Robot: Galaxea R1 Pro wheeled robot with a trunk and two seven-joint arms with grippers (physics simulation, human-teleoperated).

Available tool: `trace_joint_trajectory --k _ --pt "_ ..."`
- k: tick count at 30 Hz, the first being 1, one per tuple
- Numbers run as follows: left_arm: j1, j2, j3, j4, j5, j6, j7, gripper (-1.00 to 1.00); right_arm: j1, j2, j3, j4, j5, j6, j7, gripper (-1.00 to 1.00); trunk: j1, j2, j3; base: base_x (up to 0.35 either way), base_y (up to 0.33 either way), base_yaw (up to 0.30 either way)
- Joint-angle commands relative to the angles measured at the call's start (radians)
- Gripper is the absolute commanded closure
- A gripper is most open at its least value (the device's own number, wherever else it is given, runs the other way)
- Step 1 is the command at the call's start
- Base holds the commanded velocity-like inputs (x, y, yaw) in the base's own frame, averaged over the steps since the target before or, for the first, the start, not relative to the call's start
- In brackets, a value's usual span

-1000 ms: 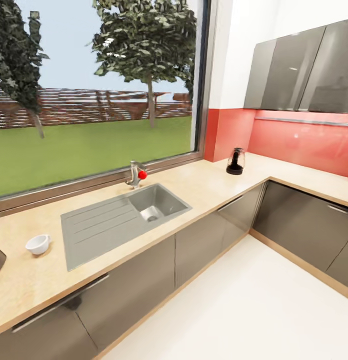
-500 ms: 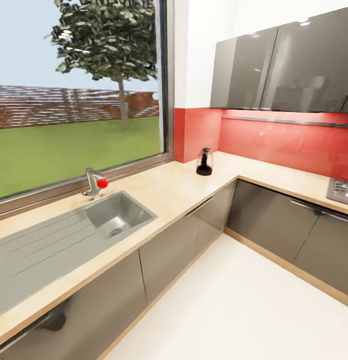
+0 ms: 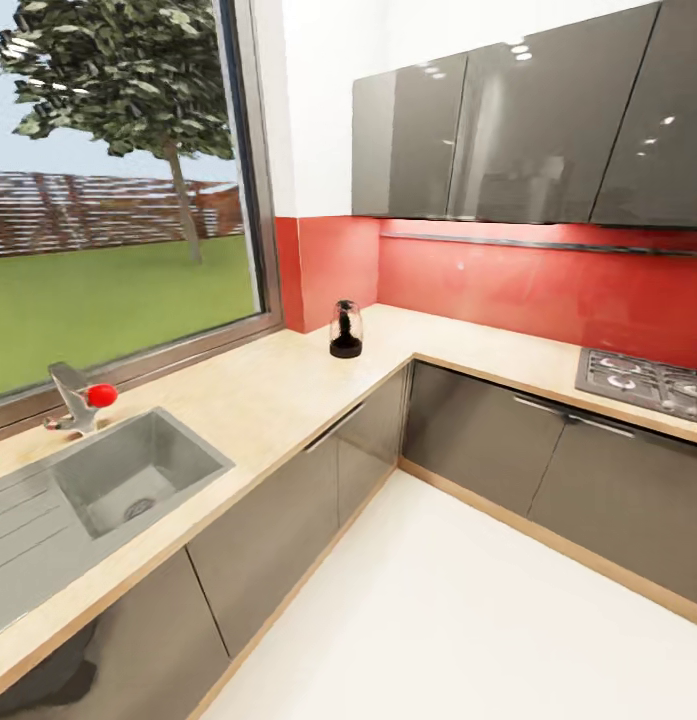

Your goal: Set up a coffee station on the kitchen countertop: keep the coffee maker on the countertop, move the bottle of coffee from the kitchen shelf to the counter next to the coffee maker, place a paper coffee filter on top of the coffee maker, put the saucer next to the coffee maker with the coffee cup on the saucer, and place the electric kettle next to the coffee maker.

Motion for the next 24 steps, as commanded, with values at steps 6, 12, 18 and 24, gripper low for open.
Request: trace_joint_trajectory --k 6,12,18,24 --pt "-0.001 0.000 0.005 0.000 -0.007 0.001 0.003 -1.00 -0.001 0.000 -0.008 0.000 0.008 0.001 0.003 -1.00 0.001 -0.002 -0.002 0.272 -0.229 -0.300" --pt "-0.001 -0.001 0.005 -0.002 -0.006 0.001 0.003 -1.00 -0.001 0.000 -0.008 0.000 0.008 0.001 0.003 -1.00 0.001 -0.002 -0.002 0.272 -0.229 -0.300" --pt "-0.001 -0.001 0.005 -0.002 -0.005 0.001 0.003 -1.00 -0.001 0.000 -0.008 0.000 0.008 0.001 0.003 -1.00 0.001 -0.002 -0.002 0.271 -0.229 -0.300" --pt "-0.001 -0.001 0.005 -0.002 -0.005 0.001 0.003 -1.00 -0.001 -0.001 -0.010 -0.001 0.008 0.003 0.000 -1.00 0.001 -0.002 -0.002 0.272 -0.229 -0.300"
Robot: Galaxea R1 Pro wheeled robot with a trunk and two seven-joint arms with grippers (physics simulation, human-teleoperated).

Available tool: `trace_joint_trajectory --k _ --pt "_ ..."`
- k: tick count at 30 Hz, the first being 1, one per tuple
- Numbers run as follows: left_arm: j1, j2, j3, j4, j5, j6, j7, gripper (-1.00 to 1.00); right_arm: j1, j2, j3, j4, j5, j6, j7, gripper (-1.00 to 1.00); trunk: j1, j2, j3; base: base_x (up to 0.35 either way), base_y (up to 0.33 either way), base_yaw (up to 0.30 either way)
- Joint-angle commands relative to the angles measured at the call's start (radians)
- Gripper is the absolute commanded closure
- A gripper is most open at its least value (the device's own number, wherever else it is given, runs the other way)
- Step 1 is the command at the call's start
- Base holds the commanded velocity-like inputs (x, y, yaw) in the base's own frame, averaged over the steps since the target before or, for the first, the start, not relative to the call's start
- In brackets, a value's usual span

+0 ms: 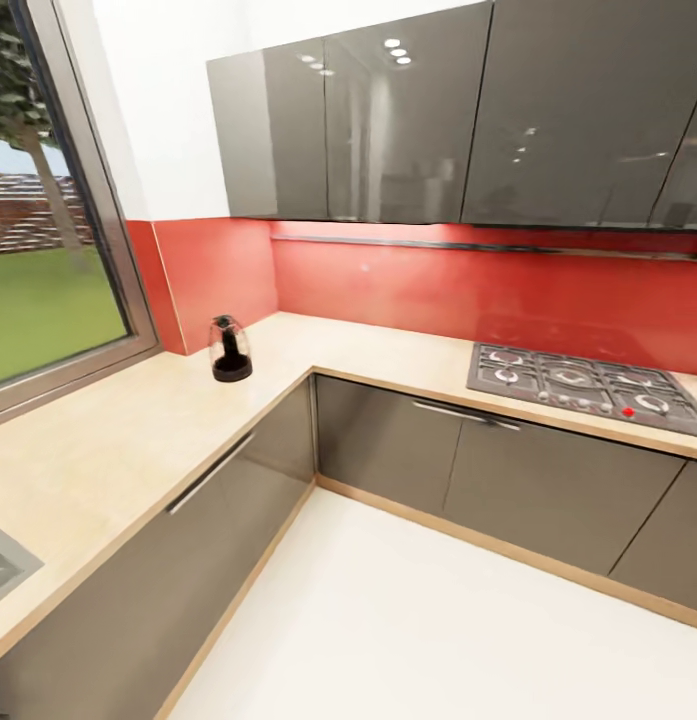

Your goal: Set up a coffee station on the kitchen countertop: keep the coffee maker on the countertop, move the bottle of coffee from the kitchen shelf to the counter next to the coffee maker, place a paper coffee filter on top of the coffee maker, put the saucer next to the coffee maker with the coffee cup on the saucer, and place the electric kettle next to the coffee maker.

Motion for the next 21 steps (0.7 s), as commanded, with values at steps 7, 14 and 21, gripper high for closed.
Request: trace_joint_trajectory --k 7,14,21 --pt "-0.001 0.001 0.005 0.001 -0.007 0.001 0.002 -1.00 -0.001 0.001 -0.008 0.000 0.008 0.004 0.010 -1.00 0.001 -0.002 -0.002 0.272 -0.229 -0.300" --pt "-0.001 0.001 0.005 0.003 -0.007 0.001 0.003 -1.00 -0.001 0.001 -0.007 0.000 0.010 0.004 0.010 -1.00 0.001 -0.002 -0.002 0.272 -0.229 -0.300" --pt "-0.001 0.001 0.005 0.003 -0.006 0.001 0.002 -1.00 -0.001 0.001 -0.007 0.000 0.009 0.004 0.009 -1.00 0.001 -0.002 -0.002 0.272 -0.229 -0.300"
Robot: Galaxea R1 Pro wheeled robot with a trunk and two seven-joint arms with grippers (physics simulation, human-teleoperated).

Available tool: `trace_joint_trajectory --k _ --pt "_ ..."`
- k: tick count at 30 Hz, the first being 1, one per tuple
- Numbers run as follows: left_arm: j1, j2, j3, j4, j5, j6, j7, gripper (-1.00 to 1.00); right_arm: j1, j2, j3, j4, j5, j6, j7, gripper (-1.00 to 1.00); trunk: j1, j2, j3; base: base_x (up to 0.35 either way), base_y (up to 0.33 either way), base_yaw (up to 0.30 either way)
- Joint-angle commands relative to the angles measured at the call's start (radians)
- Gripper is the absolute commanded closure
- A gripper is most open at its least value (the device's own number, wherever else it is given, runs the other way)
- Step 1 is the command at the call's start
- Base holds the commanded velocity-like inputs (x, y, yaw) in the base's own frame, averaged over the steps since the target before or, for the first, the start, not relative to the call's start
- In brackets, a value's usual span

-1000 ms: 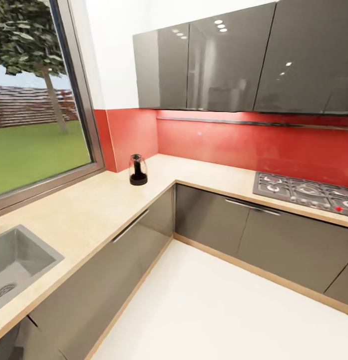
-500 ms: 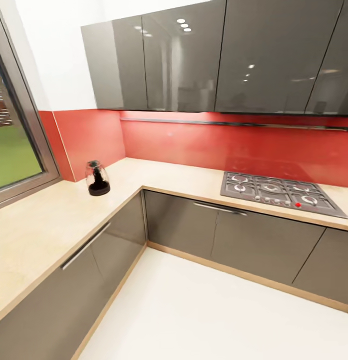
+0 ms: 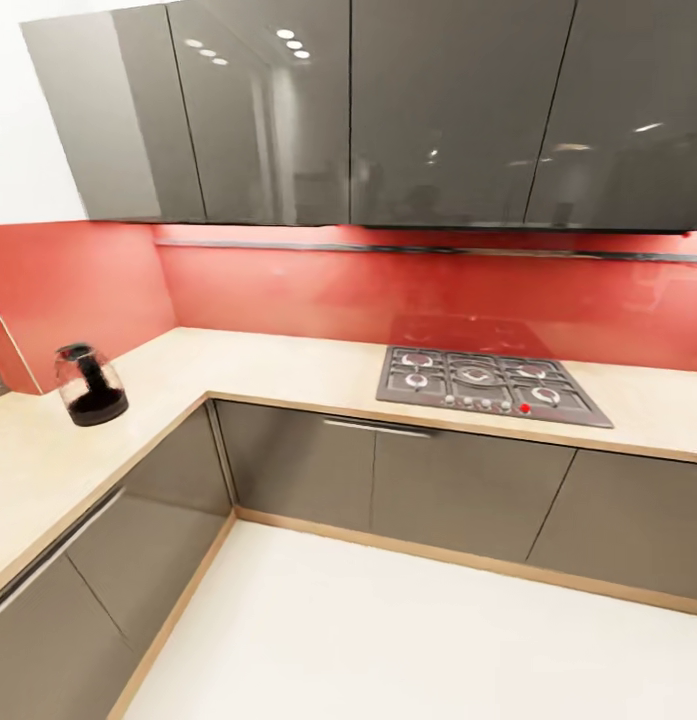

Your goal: Set up a coffee station on the kitchen countertop: keep the coffee maker on the countertop, move the bottle of coffee from the kitchen shelf to the counter next to the coffee maker, place a paper coffee filter on top of the coffee maker, put the saucer next to the coffee maker with the coffee cup on the saucer, and place the electric kettle next to the coffee maker.

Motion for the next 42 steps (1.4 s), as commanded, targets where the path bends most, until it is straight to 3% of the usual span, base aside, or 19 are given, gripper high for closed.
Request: trace_joint_trajectory --k 1,8,27,42 --pt "-0.001 0.000 0.005 0.000 -0.007 0.001 0.002 -1.00 -0.001 0.000 -0.008 0.000 0.008 0.001 0.003 -1.00 0.001 -0.002 -0.002 0.272 -0.229 -0.300" --pt "-0.001 0.000 0.005 0.000 -0.006 0.001 0.003 -1.00 -0.001 0.000 -0.008 0.001 0.008 0.000 0.000 -1.00 0.001 -0.002 -0.002 0.272 -0.229 -0.180" --pt "-0.001 0.000 0.005 0.001 -0.006 0.001 0.002 -1.00 -0.001 0.000 -0.007 0.001 0.008 -0.003 0.001 -1.00 0.001 -0.002 -0.002 0.306 -0.136 -0.002" --pt "-0.001 0.000 0.005 0.001 -0.006 0.001 0.002 -1.00 -0.001 0.000 -0.007 0.001 0.009 -0.003 0.001 -1.00 0.001 -0.002 -0.002 0.332 -0.012 0.268"
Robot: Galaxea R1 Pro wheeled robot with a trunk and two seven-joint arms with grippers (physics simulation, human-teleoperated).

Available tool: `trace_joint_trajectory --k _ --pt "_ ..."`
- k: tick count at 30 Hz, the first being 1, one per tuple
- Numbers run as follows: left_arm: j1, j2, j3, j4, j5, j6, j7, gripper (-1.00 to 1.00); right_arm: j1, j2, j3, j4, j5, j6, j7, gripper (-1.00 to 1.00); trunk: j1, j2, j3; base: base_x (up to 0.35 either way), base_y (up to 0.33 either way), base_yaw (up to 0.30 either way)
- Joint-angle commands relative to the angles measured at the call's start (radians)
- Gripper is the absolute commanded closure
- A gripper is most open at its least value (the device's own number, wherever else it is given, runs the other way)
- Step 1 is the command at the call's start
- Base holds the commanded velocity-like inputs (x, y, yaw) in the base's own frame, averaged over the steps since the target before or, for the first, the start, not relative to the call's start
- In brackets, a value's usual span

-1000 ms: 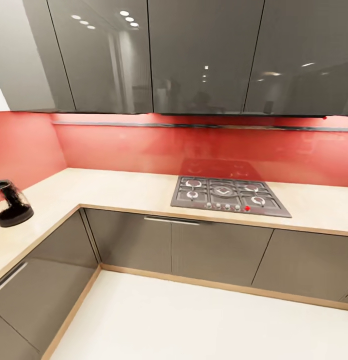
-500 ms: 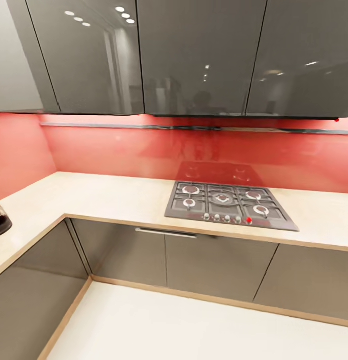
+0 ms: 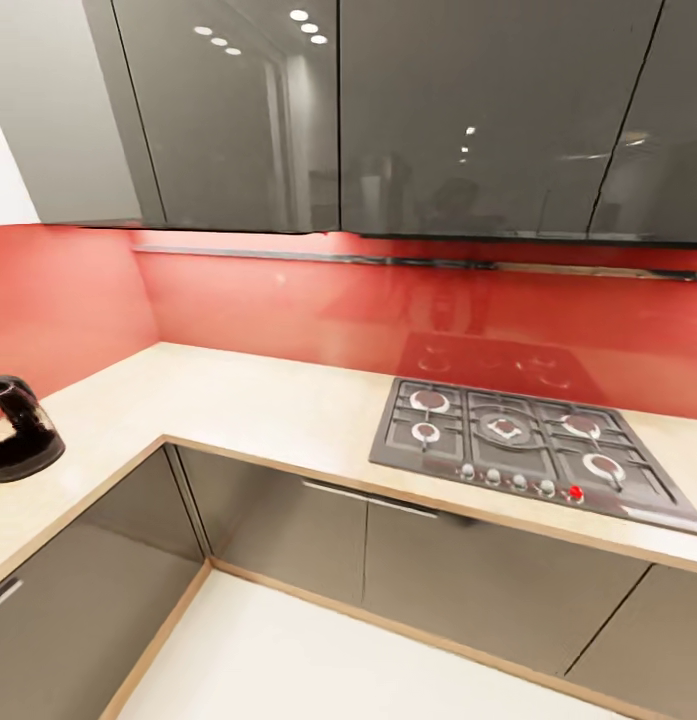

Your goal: Set up a coffee station on the kitchen countertop: keep the coffee maker on the countertop, move the bottle of coffee from the kitchen shelf to the counter next to the coffee maker, place a paper coffee filter on top of the coffee maker, put the saucer next to the coffee maker with the coffee cup on the saucer, and place the electric kettle next to the coffee maker.

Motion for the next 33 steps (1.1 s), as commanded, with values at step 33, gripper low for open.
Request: trace_joint_trajectory --k 33 --pt "-0.001 -0.002 0.005 0.000 -0.006 0.001 0.004 -1.00 0.000 0.001 -0.008 -0.001 0.008 0.001 0.003 -1.00 0.001 -0.002 -0.002 0.233 -0.033 0.278"
